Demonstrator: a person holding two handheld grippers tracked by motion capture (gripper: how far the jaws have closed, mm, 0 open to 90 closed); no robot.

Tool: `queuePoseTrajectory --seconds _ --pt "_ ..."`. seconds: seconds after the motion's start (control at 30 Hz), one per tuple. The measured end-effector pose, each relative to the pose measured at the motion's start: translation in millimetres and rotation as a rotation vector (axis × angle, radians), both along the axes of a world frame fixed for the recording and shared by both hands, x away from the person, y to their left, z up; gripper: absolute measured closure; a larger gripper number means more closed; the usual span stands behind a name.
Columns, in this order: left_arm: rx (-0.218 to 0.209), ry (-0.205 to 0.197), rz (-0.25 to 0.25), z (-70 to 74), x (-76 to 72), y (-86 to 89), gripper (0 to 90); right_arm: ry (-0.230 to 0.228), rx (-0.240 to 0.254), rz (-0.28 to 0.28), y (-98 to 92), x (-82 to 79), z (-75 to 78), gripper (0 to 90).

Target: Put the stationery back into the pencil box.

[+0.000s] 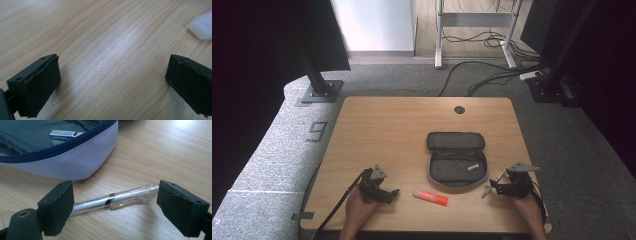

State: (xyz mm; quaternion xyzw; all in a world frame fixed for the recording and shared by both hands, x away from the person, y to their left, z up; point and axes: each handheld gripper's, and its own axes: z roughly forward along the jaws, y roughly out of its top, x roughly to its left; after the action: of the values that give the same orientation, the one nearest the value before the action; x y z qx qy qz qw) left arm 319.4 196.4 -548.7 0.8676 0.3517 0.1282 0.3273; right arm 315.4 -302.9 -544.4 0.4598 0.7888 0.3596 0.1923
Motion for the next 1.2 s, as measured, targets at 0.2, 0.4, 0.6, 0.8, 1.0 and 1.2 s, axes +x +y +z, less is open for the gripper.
queuePoseTrajectory --seconds 0.2,0.4,0.6,0.8,1.0,1.2 --pt "0.0 0.0 0.0 0.0 0.0 0.0 0.0 -0.002 -0.016 -0.009 -0.3 -1.4 -2.2 14.1" --pt "0.0 0.0 0.0 0.0 0.0 0.0 0.0 -0.007 -0.03 -0.022 -1.9 -5.1 -1.1 14.1" --pt "0.0 0.0 0.0 0.0 0.0 0.0 0.0 -0.009 -0.028 -0.042 -7.0 -10.6 0.6 14.3" --pt "0.0 0.0 0.0 0.0 0.0 0.0 0.0 0.009 -0.024 -0.039 -9.5 -12.3 -2.7 24.8" --pt "0.0 0.0 0.0 0.0 0.0 0.0 0.0 0.013 -0.02 -0.019 -7.0 -14.6 -5.6 36.2" --pt "0.0 0.0 0.0 0.0 0.0 0.0 0.0 0.02 -0.019 -0.022 -7.3 -15.5 -4.1 42.5"
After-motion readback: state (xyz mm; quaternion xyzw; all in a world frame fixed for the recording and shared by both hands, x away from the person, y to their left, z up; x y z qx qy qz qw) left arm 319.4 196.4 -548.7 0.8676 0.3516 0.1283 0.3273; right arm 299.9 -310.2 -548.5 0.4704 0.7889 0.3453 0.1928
